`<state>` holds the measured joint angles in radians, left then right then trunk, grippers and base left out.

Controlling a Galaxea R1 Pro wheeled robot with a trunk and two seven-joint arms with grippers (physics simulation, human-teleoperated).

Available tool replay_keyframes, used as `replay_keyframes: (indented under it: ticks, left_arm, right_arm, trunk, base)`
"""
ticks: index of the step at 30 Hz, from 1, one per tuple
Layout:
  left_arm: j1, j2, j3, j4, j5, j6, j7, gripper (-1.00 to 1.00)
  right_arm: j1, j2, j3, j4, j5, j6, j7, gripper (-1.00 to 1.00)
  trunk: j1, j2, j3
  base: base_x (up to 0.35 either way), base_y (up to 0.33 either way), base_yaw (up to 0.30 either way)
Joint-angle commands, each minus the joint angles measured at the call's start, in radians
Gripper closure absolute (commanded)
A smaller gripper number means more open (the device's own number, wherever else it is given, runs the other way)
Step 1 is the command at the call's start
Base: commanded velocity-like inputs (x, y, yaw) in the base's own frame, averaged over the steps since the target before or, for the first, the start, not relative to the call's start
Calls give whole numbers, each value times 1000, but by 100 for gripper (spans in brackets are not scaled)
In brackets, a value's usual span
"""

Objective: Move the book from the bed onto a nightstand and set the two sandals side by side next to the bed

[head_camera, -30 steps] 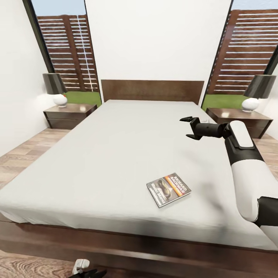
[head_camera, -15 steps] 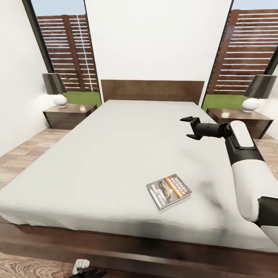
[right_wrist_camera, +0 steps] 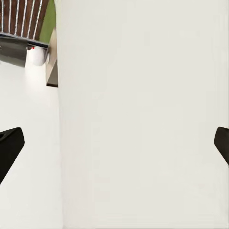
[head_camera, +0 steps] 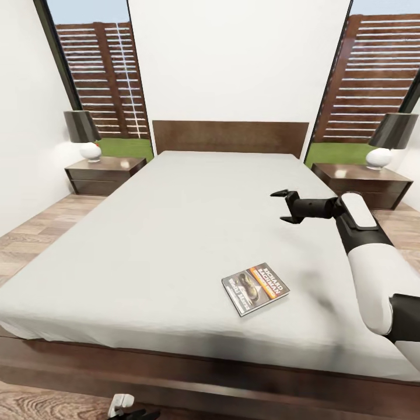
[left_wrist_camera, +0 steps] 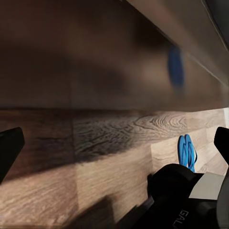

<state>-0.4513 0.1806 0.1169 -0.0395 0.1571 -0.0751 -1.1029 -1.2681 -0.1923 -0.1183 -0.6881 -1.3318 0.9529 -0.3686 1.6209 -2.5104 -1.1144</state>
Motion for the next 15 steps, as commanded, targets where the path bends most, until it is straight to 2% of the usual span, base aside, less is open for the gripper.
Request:
replay_keyframes:
  ticks: [1,8,15]
  left_arm:
    - [1,0,7,1,-7,-8,-2,-100]
    - [4,2,7,1,-7,-8,-3,-100]
    - [5,3,7,1,-7,-8,-3,-100]
  right_arm:
    - [-1,-2,-2,23,-11,3,-9,-100]
    - [-1,-14,-6,148,-15,2,11,-100]
    - [-1,-30,-7,203,-14,3,46,-100]
  trunk:
    - [0,0,-1]
    - [0,0,-1]
    - [0,0,-1]
  base:
    - [0,0,0]
    - [0,0,0]
    - [0,0,0]
